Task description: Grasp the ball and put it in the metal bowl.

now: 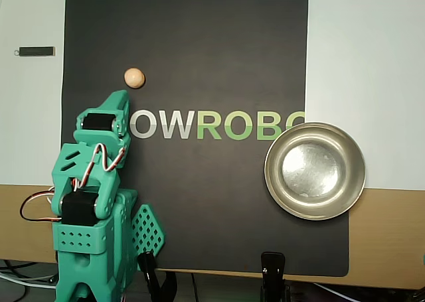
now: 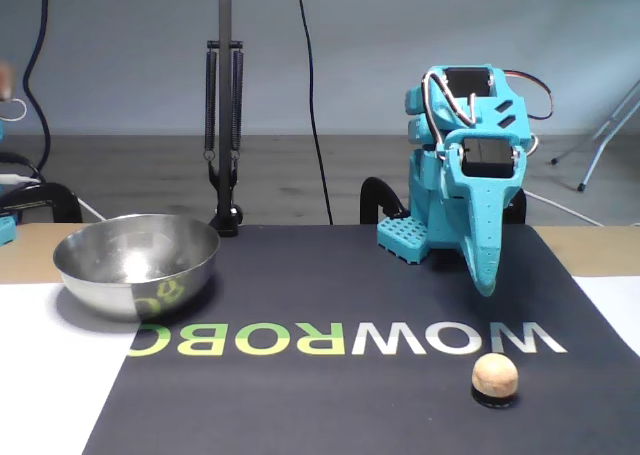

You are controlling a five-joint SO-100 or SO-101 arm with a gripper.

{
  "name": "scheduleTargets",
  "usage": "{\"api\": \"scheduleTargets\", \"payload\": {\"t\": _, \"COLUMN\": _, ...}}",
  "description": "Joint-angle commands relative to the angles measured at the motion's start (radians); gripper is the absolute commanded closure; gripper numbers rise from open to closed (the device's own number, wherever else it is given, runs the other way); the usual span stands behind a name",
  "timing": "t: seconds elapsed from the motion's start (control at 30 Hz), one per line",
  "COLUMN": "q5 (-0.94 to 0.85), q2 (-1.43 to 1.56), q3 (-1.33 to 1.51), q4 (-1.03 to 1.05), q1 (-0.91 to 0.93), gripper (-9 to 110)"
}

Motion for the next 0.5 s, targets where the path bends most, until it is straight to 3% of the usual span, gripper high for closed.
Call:
{"api": "scheduleTargets", "payload": {"t": 0.0, "q5": -0.002, "q2": 0.06, "q3": 0.031, "q4": -0.008, "q1": -0.003, "gripper": 101}}
{"api": "scheduleTargets", "payload": {"t": 0.47, "q5": 0.005, "q2": 0.06, "q3": 0.032, "q4": -0.008, "q1": 0.003, "gripper": 101}}
